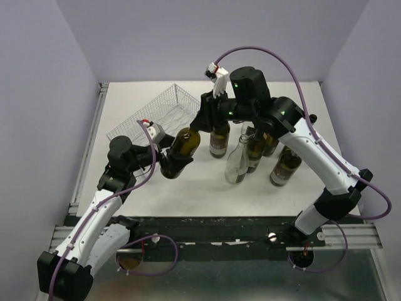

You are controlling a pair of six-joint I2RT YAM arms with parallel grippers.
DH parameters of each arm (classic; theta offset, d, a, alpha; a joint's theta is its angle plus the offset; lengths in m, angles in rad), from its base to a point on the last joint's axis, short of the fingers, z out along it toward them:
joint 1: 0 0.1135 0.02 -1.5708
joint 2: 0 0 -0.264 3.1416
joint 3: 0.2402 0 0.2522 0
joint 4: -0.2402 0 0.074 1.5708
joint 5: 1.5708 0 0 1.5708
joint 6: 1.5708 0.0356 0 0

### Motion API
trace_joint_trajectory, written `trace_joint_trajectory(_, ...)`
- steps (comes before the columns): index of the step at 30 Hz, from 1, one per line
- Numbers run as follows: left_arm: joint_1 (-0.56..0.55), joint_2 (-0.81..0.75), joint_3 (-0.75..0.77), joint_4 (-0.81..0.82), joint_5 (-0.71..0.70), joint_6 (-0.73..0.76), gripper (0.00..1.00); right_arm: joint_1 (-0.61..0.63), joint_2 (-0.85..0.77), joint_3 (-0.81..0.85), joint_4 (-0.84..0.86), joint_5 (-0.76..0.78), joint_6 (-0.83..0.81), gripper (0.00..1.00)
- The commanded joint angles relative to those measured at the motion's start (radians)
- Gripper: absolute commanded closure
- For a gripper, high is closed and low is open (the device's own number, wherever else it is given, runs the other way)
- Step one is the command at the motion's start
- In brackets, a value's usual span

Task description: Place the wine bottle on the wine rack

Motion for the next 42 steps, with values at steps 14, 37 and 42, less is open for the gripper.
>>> trace_joint_trajectory(14,-0.013,0.013,0.090,-0.127,-0.109,0.315,1.00,0.010,-0.172,-0.144,0.223,-0.099,0.075,0.90)
trace_joint_trajectory(37,-0.020,0.131,0.419,-0.437,-0.231,1.481,1.00,0.010,-0.123,-0.041,-0.096,0.153,-0.045,0.16)
trace_joint_trajectory(42,-0.048,0.140,0.436,-0.436,-0.261,1.591,1.00,0.010,-0.056,-0.021,-0.193,0.122,-0.134,0.17)
